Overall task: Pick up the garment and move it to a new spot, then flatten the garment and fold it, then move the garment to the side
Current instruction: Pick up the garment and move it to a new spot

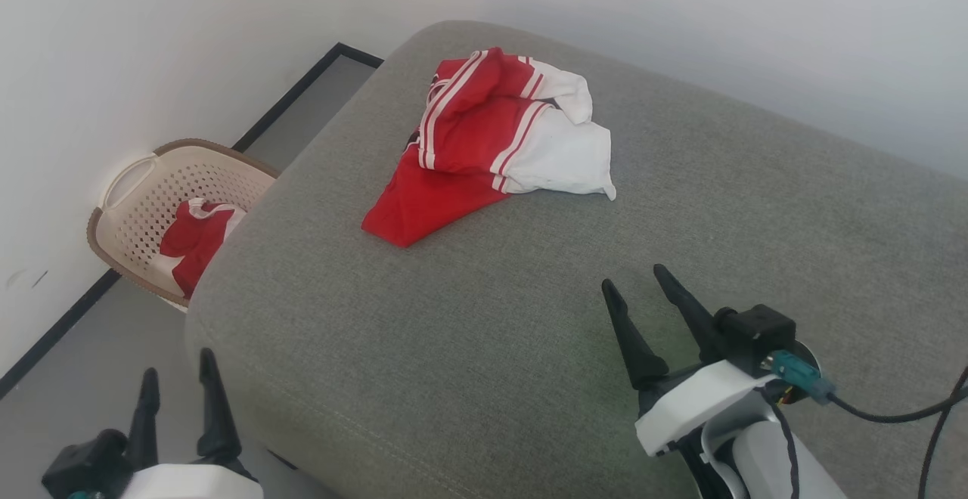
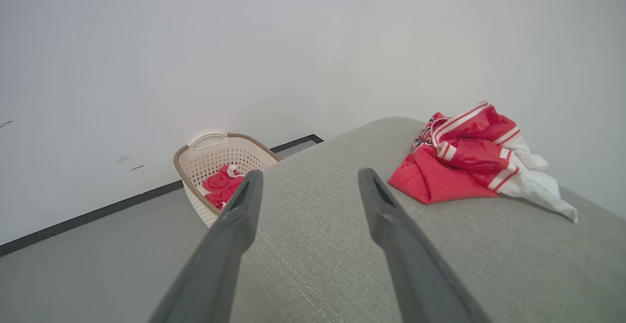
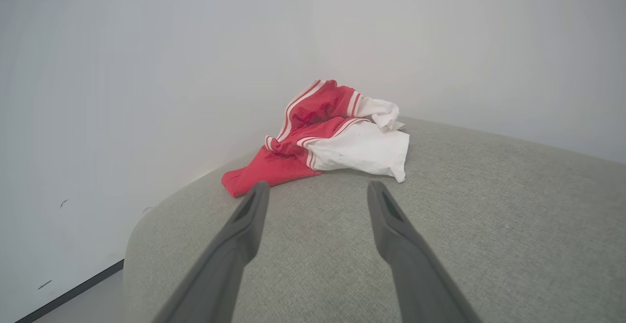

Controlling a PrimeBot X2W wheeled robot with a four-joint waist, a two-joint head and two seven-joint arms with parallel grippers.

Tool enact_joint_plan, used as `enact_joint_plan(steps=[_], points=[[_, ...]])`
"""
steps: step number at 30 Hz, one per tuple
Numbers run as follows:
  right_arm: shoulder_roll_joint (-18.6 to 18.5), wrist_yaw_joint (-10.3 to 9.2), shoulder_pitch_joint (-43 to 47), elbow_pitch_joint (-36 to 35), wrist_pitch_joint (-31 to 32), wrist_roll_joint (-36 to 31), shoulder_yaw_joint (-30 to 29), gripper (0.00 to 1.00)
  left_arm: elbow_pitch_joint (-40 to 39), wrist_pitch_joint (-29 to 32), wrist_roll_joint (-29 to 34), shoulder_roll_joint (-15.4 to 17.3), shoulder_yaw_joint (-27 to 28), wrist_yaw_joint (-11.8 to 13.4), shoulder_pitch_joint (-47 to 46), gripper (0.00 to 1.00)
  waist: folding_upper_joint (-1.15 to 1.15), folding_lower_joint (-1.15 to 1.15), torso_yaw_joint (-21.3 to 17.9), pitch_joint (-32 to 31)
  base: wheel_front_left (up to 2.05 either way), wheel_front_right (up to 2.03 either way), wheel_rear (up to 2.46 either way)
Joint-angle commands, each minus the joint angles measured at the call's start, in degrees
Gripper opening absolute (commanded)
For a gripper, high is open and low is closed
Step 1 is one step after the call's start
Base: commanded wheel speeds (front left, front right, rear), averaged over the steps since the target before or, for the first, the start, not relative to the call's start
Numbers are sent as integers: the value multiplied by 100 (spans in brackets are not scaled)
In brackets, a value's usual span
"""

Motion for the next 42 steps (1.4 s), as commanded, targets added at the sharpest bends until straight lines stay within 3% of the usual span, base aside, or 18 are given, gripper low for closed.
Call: enact_joint_plan(steps=[1,8,14,21,28,35,42], points=[[-35,-2,-43,-42,-20,63,-63,100,57,-17,14,-12,-50,-76,-70,100,0,0,-20,-4,0,0,0],[-26,-2,248,-244,-20,18,-441,100,540,-17,402,-14,-419,-492,-722,100,0,0,-133,-3,0,0,0],[-50,-2,186,-492,-20,-119,-544,100,1342,-17,462,243,-688,-719,-2121,100,0,0,-861,434,0,0,0],[-22,-2,-20,-684,-20,-173,-591,100,2885,103,-38,1161,-1085,-748,-3942,100,0,0,-1709,912,0,0,0],[50,-2,-218,-806,-20,-168,-533,100,4039,1392,-1230,2233,-1840,-747,-5077,100,0,0,-2415,1218,0,0,0],[109,-2,-320,-916,-20,-189,-515,100,4220,3118,-2430,2889,-2599,-748,-5339,100,0,0,-2876,1398,0,0,0],[128,-2,-466,-1062,-20,-271,-430,100,4288,3778,-3170,3206,-3012,-749,-5388,100,0,0,-3255,1732,0,0,0]])
